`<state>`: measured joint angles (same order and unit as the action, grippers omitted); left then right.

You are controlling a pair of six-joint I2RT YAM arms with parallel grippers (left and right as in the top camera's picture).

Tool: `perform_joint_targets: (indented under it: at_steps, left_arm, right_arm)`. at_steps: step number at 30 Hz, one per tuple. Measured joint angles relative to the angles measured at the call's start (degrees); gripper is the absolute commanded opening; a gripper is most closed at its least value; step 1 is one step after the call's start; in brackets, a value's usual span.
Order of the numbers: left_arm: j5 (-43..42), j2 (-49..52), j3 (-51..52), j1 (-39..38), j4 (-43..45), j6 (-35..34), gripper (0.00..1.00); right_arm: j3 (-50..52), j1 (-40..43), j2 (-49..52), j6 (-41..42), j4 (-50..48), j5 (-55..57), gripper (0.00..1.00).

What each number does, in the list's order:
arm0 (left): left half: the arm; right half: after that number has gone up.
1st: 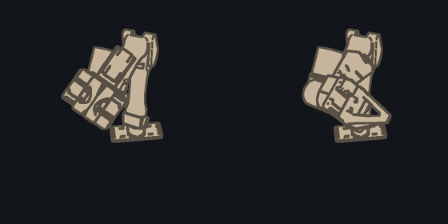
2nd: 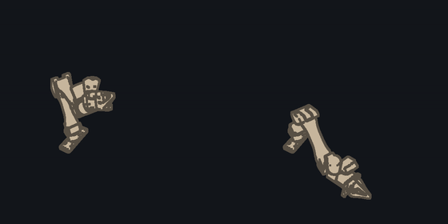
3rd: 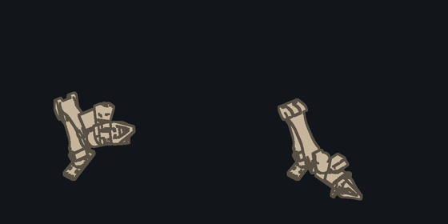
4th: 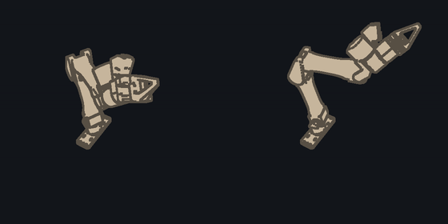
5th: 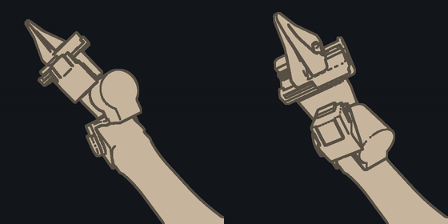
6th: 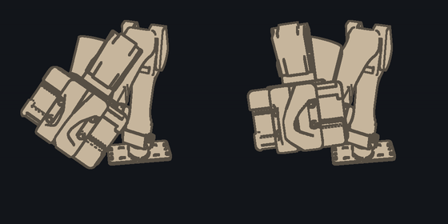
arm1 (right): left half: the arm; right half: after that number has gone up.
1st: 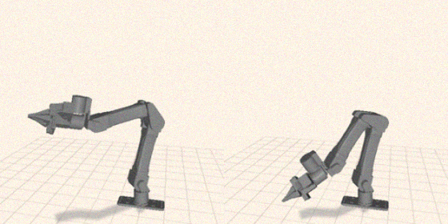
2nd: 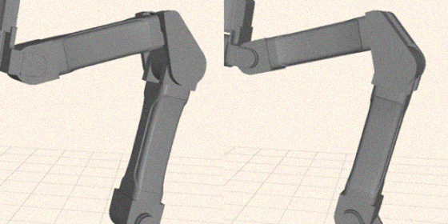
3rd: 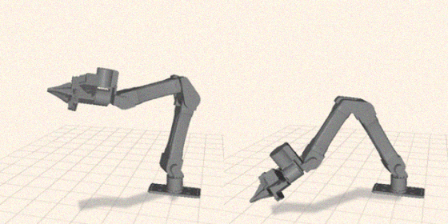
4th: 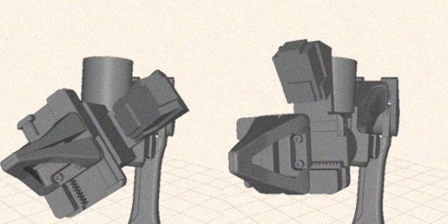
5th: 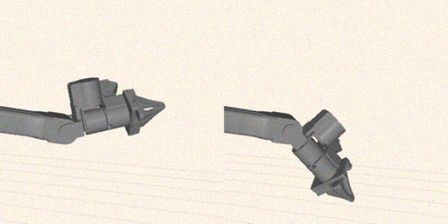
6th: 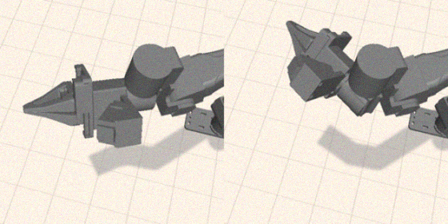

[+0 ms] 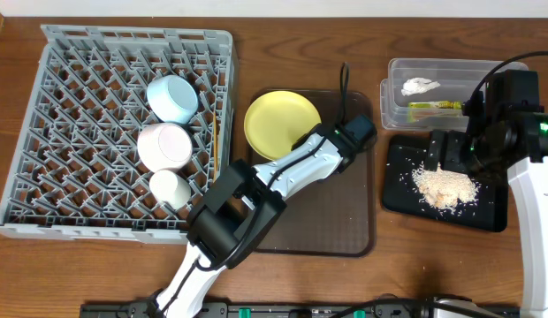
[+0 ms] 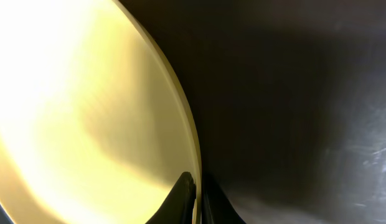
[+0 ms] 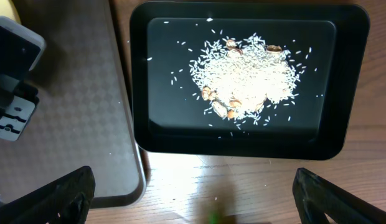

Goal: Sort waste into correct bins and load items into the dishwasher
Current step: 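Grasp the edge of the yellow plate with the left gripper and lift, then place the yellow plate upright in the dish rack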

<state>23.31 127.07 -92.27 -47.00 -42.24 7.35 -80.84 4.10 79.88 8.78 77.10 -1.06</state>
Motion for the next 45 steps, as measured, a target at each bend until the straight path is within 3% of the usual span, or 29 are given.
perform_joint_targets:
  at_steps: [15,23,45]
  left_arm:
    - [1.18,-13.51,0.35,0.39,-3.63,-0.07,0.08]
    - [0.37,-20.46,0.35,5.66,-5.07,-2.45,0.08]
    - [-38.60,-27.26,0.44,28.04,-2.47,-11.10,0.08]
  right_arm:
    - [0.00,-0.02,0.00,0.00,0.20,0.00,0.99]
    - [0.00,0.00,0.00,0.00,0.22,0.00,0.99]
    - [0.00,0.00,0.00,0.00,0.22,0.00,0.99]
